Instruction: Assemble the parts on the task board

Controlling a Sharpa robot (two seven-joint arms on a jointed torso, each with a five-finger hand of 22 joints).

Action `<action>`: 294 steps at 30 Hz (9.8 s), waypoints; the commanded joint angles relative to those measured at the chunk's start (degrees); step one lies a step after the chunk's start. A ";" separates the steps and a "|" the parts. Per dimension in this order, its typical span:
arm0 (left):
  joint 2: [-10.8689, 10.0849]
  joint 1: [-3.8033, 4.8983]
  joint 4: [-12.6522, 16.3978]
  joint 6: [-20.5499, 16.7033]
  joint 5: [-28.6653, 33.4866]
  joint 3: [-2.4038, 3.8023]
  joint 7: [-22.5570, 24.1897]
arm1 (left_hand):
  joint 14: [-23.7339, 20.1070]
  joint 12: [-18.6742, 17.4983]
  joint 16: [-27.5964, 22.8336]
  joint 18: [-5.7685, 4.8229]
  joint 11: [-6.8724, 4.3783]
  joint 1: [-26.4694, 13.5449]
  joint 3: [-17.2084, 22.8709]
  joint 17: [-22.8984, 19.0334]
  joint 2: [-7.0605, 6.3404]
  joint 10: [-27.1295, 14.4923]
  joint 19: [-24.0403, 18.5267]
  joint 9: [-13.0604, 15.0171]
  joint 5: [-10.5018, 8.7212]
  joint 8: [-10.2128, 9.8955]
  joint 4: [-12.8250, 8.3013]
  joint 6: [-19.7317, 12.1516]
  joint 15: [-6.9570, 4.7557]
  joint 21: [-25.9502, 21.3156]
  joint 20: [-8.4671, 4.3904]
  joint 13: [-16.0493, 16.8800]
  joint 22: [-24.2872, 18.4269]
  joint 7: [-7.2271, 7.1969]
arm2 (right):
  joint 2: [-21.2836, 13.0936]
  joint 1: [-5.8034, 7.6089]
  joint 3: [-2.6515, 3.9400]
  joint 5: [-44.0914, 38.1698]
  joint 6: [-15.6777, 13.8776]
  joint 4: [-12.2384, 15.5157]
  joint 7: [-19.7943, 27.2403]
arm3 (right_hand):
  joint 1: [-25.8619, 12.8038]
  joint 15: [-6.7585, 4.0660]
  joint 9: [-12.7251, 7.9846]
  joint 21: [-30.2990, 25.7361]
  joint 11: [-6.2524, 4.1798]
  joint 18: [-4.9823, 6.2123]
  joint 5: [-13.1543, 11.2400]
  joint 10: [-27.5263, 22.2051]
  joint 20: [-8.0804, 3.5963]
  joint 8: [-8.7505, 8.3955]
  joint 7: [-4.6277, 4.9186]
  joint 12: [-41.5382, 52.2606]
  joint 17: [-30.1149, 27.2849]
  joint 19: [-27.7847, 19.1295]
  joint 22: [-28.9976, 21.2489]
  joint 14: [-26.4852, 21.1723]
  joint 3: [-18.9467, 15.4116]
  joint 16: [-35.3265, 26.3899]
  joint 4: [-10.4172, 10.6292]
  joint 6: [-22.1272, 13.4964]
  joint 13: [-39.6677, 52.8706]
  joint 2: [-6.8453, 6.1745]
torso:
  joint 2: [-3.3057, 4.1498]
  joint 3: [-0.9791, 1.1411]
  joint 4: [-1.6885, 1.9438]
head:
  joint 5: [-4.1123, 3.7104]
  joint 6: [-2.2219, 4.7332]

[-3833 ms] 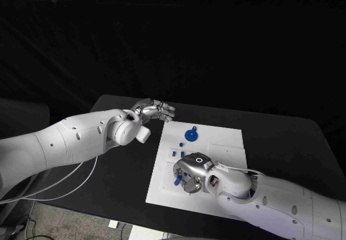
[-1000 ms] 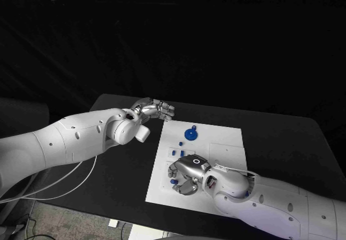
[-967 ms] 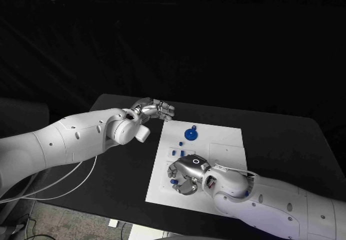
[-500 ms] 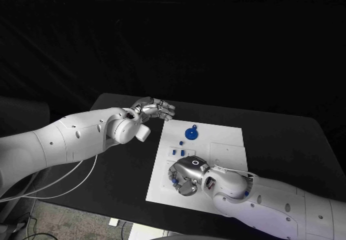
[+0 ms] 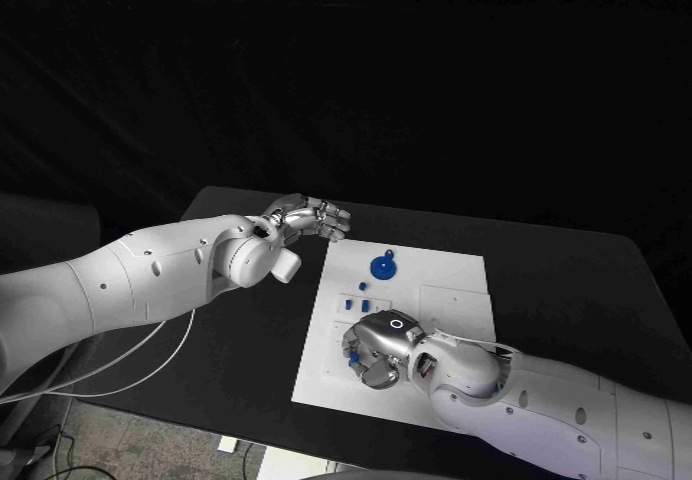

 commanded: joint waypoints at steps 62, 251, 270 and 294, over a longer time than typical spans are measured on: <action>0.02 -1.33 -1.35 1.14 -0.01 -0.01 0.70 | 0.27 -0.26 -0.57 -0.34 -0.06 -0.39 -0.30 0.54 0.00 -0.42 0.29 -0.14 -0.42 0.22 0.27 -0.79 0.12 -0.37 -0.12 0.13 0.23 0.05 | -23.17 9.19 6.05 37.06 18.13 6.49 -4.42 | -9.89 -4.81 -0.32 2.71 -4.92 3.97 0.72 -2.92 -1.73 -0.53 -0.90 55.07 4.56 1.41 1.51 0.91 -17.54 6.38 1.85 -2.18 42.91 2.30 | -1.80 0.18 -0.64 | -5.96 3.25; -1.61 -2.58 -0.60 6.55 -1.23 -0.11 3.52 | 0.31 -0.72 -4.57 -0.15 0.02 -8.04 -11.02 5.49 -1.22 -0.87 0.17 -0.73 1.81 0.69 0.00 -1.52 0.31 -2.95 0.08 0.55 1.85 0.11 | -10.37 8.14 -2.75 40.44 20.05 3.13 -26.15 | -24.95 -5.93 5.73 9.52 -6.15 3.97 -0.29 0.31 -2.35 -1.62 -2.22 59.04 12.30 -0.91 1.04 1.19 -16.12 5.93 3.75 1.15 50.87 6.42 | -2.78 0.33 -1.04 | -6.02 -1.44; -1.69 -2.58 -0.48 6.83 -1.63 -0.11 3.25 | 0.31 -0.73 -4.65 -0.16 0.03 -8.10 -11.03 5.57 -1.16 -0.87 0.18 -0.74 1.81 0.70 0.07 -1.52 0.32 -3.00 0.09 0.55 1.88 0.11 | -9.68 8.13 -2.76 40.09 20.25 2.90 -25.84 | -27.92 -5.95 5.69 9.42 -6.16 3.97 -0.29 0.05 -2.46 -1.96 -2.23 58.67 12.49 -1.17 0.96 1.12 -17.93 5.67 4.49 1.14 50.82 5.45 | -2.80 0.33 -1.09 | -5.88 -1.49; -1.87 -2.59 -0.46 6.91 -1.66 -0.11 2.98 | 0.32 -0.76 -4.75 -0.16 0.04 -8.14 -11.06 5.67 -1.15 -0.91 0.21 -0.78 1.78 0.68 0.09 -1.57 0.33 -3.05 0.09 0.55 1.92 0.12 | -13.77 7.94 -2.68 43.04 19.91 5.73 -17.86 | -30.04 -6.14 5.92 9.10 -6.32 3.97 -0.28 -0.20 -3.39 -2.56 -2.37 58.45 13.05 -1.84 0.84 0.98 -24.19 5.16 -0.88 1.04 51.28 6.21 | -2.77 0.45 -1.13 | -5.81 -1.26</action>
